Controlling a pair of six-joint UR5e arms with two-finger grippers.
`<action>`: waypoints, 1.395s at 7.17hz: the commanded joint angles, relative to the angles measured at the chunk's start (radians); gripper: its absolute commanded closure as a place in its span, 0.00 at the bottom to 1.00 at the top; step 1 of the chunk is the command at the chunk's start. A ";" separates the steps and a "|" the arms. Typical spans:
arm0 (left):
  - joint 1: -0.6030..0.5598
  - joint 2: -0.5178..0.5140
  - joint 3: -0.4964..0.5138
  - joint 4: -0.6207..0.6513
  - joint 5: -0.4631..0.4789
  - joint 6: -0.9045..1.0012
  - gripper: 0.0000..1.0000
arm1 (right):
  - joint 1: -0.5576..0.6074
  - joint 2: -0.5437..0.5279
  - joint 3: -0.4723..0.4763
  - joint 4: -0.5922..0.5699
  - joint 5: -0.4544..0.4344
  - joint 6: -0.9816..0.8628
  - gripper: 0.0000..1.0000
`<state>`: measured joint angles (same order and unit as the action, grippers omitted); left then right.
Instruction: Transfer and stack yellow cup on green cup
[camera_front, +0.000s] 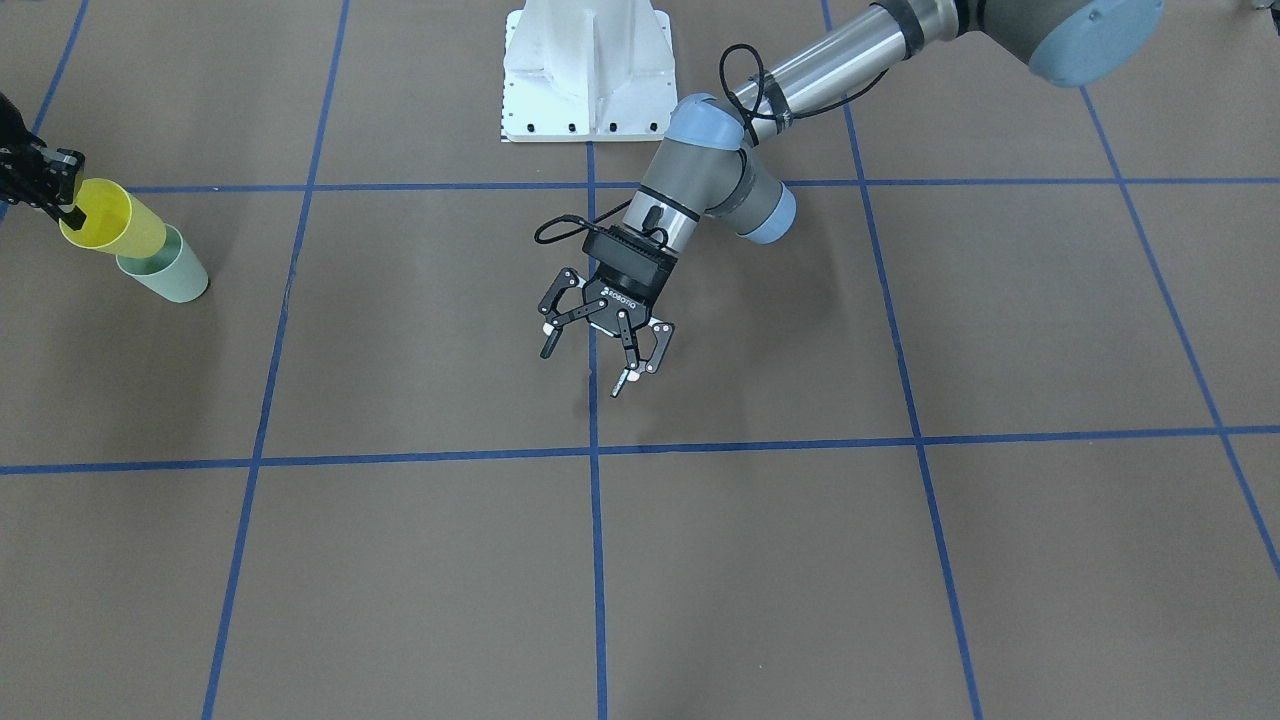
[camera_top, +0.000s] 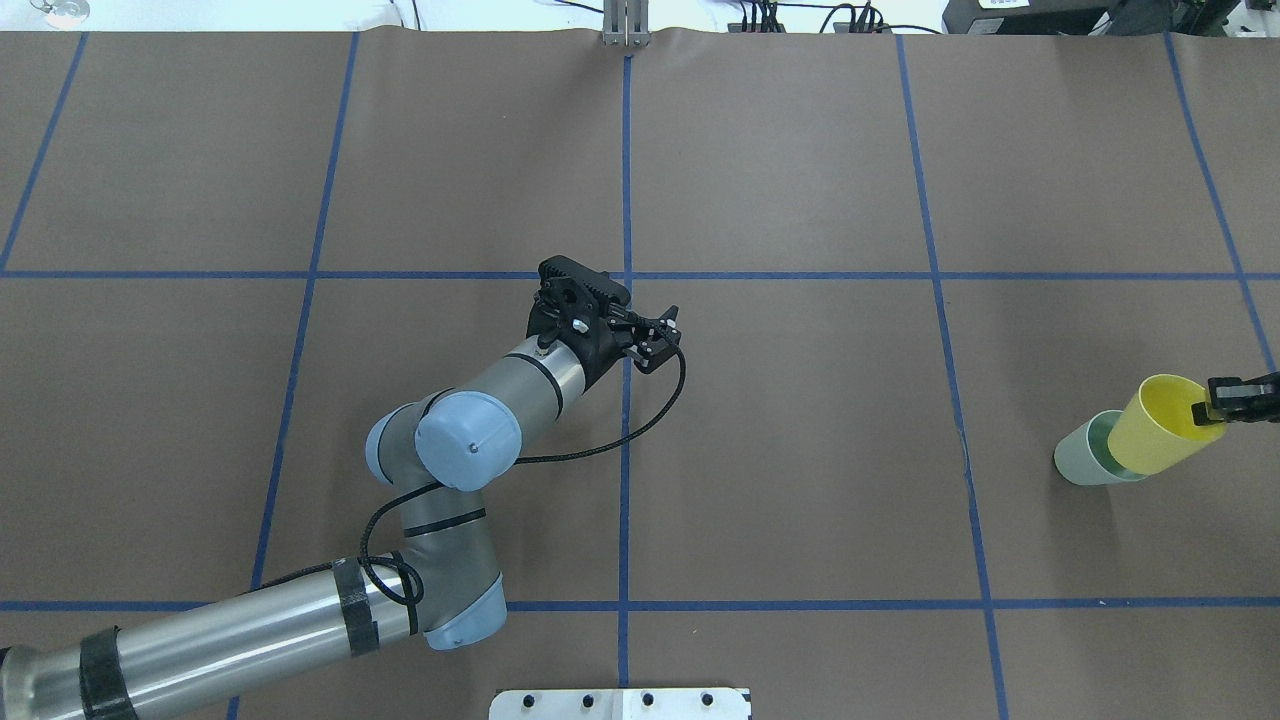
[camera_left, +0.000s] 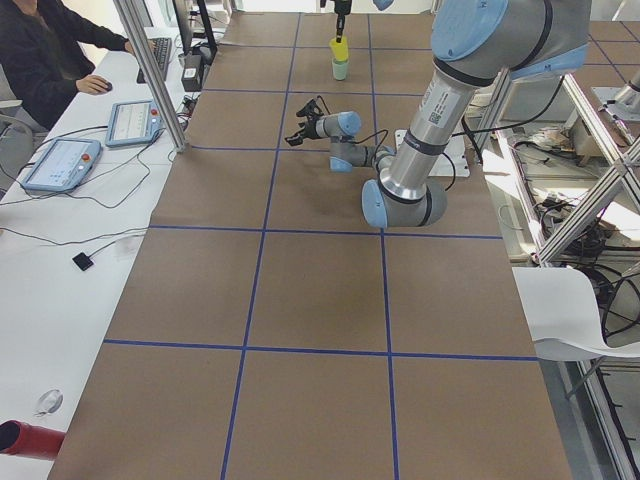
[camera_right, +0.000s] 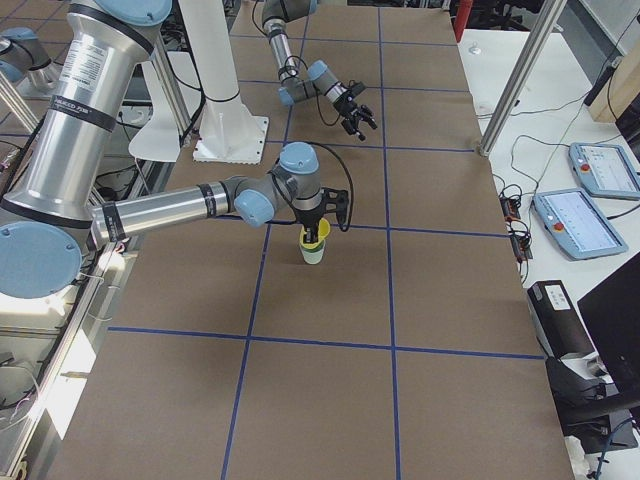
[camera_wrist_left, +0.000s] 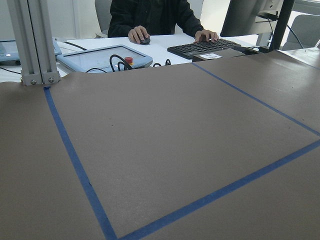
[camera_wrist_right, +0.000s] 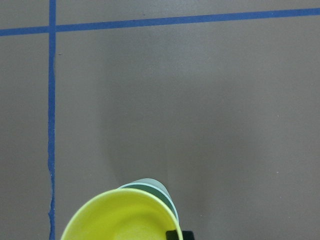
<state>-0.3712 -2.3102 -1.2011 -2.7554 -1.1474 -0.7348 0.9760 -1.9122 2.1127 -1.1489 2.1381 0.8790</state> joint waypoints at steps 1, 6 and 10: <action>0.000 0.000 0.000 0.000 0.000 0.001 0.01 | 0.000 0.021 -0.011 0.000 -0.003 0.000 1.00; 0.000 0.000 -0.003 0.000 0.000 0.000 0.01 | -0.002 0.018 -0.022 0.000 -0.009 -0.002 0.85; 0.000 -0.002 -0.006 0.000 0.000 -0.002 0.01 | -0.007 0.018 -0.022 0.002 -0.006 0.009 0.00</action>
<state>-0.3712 -2.3115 -1.2065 -2.7557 -1.1474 -0.7358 0.9705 -1.8945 2.0907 -1.1476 2.1306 0.8820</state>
